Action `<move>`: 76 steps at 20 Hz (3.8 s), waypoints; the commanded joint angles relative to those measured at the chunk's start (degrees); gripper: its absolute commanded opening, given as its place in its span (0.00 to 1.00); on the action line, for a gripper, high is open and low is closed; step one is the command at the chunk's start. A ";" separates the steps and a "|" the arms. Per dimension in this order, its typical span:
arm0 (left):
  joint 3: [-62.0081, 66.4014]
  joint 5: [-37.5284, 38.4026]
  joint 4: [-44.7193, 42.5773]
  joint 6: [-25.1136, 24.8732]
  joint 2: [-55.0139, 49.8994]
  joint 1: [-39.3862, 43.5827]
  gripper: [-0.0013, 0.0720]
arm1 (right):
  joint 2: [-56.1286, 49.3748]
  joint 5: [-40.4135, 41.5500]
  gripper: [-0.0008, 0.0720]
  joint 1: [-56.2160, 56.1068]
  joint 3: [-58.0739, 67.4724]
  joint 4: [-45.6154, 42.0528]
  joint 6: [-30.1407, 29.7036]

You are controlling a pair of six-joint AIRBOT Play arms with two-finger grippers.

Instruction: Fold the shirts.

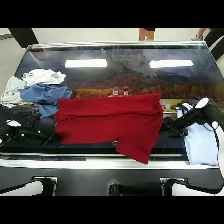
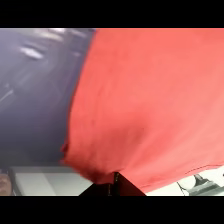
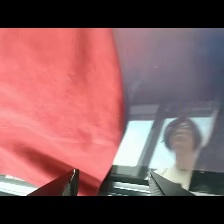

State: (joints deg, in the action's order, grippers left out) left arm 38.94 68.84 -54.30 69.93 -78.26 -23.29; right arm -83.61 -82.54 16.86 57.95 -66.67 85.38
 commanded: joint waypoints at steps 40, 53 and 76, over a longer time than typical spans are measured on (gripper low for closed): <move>65.55 15.63 0.81 12.15 -39.60 9.20 0.16 | -27.10 22.64 0.08 -8.90 36.15 14.75 4.00; 65.59 18.32 2.51 8.50 -21.27 8.41 0.85 | -32.20 1.51 0.99 -2.62 38.38 17.25 -0.72; 50.01 -8.52 29.59 8.61 -37.29 53.79 0.06 | 6.84 -18.53 0.07 -16.81 39.56 6.40 15.50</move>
State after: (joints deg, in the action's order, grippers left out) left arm 89.25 63.02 -32.58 78.59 -111.77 26.04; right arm -81.95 -95.31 0.43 97.47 -57.63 98.19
